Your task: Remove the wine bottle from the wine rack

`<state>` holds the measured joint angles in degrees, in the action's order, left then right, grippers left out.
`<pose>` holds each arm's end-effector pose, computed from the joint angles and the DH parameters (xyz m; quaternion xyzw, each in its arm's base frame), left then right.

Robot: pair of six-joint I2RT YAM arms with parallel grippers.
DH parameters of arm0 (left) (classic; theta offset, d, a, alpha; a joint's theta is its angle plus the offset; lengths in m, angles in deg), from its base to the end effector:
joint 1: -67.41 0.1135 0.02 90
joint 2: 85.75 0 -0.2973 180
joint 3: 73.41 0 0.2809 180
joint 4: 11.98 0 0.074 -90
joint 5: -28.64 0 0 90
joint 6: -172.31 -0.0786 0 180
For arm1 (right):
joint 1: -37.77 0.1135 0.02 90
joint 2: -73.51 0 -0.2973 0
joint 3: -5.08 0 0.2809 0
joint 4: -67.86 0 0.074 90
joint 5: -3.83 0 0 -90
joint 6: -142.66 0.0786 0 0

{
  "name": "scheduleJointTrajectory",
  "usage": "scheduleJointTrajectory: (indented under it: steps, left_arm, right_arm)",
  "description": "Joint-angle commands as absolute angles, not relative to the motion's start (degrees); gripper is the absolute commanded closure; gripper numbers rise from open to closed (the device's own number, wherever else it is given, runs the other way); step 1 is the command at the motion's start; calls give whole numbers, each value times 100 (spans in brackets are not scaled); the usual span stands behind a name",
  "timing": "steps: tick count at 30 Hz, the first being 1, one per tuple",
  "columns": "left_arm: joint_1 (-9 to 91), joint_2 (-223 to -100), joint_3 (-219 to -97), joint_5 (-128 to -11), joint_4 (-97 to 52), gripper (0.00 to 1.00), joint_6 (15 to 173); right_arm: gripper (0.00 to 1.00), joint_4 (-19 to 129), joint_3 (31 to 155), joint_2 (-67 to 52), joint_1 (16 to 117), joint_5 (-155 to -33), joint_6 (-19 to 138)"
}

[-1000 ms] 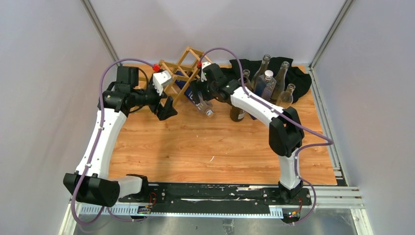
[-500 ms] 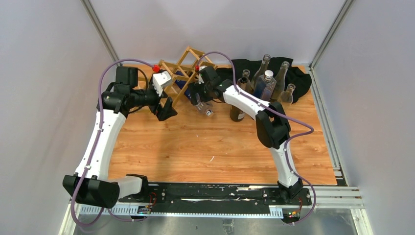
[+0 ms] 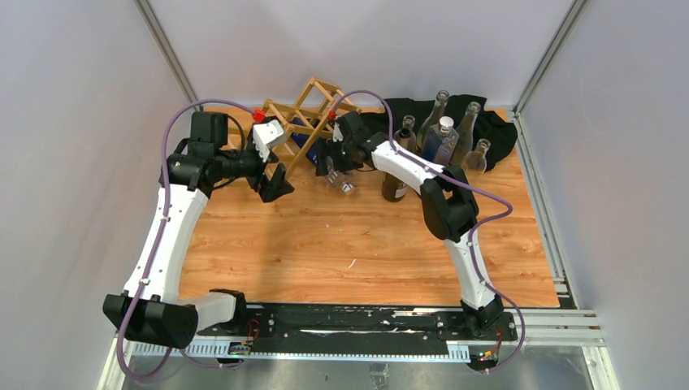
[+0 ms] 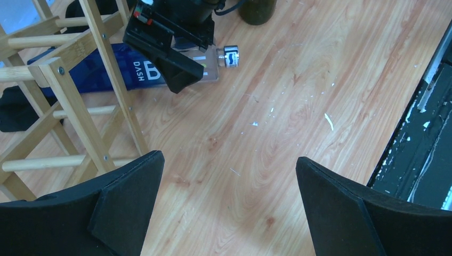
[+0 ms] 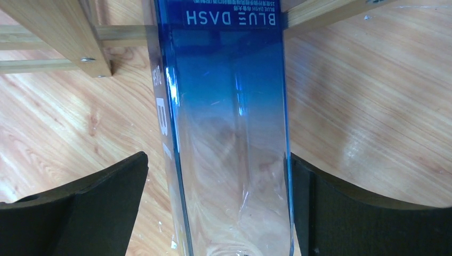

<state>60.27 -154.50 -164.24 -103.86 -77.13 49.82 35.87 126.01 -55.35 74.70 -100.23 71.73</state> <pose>0.2603 -0.0861 0.4061 0.4256 0.7554 -0.2429 0.4350 0.4681 0.3758 0.2098 -0.1908 0.8803 0.2951 0.3188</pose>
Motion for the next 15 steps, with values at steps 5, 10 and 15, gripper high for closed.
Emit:
scheduleJointTrajectory:
  steps: [5, 10, 15]
  left_arm:
    - [6073, -15311, -16335, -10543, -7740, 0, 4822]
    - [6073, -15284, -16332, -10548, -7740, 0, 4795]
    - [6073, -15233, -16311, -10541, -7740, 0, 4758]
  right_arm:
    - [2, 4313, 12197, -5470, 7253, -10934, 7817]
    - [19, 4453, 12139, -5448, 7231, -11133, 7961]
    - [51, 4596, 12008, -5422, 7225, -11172, 8090]
